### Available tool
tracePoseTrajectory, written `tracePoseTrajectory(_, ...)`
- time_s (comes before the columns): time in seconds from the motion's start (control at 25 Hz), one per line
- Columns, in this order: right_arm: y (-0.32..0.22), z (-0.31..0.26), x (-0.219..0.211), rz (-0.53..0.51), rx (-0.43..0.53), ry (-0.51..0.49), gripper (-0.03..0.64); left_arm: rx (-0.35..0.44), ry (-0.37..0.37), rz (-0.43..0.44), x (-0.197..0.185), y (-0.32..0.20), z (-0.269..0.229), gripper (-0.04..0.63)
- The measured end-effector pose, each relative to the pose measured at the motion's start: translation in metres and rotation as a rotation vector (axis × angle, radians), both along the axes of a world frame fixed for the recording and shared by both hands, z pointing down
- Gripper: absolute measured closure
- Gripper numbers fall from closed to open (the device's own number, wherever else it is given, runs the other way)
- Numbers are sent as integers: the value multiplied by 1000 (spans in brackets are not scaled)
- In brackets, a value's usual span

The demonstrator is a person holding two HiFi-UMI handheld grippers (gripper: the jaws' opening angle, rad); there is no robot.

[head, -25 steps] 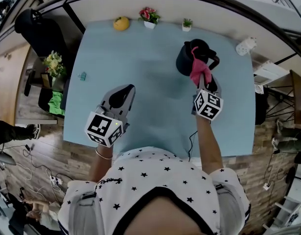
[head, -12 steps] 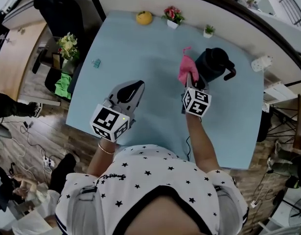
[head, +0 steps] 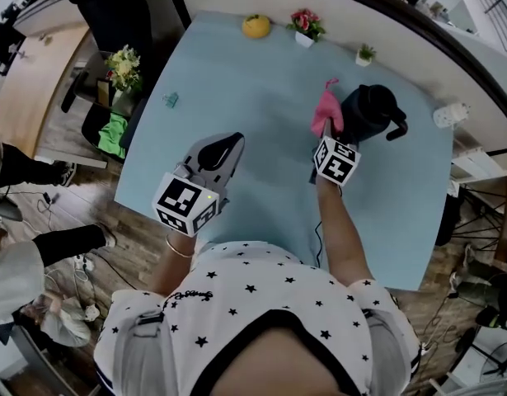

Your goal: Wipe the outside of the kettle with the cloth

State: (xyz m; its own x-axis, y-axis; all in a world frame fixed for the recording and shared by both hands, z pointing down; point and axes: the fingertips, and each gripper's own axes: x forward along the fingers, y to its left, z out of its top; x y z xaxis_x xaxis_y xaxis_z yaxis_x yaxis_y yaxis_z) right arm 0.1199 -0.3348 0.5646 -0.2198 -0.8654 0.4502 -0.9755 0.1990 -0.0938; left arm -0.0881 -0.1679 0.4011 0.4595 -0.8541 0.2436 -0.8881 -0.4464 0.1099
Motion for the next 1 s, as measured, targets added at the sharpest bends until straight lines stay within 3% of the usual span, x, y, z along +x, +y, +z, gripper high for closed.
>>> tracePoseTrajectory(0.44,22,-11,47,70,15,-17,482,2,0,81,31,-3,-1,565)
tracePoseTrajectory(1.0,31,-18,112,150,34,22,482,-5,-1,119,51,-6,1,565)
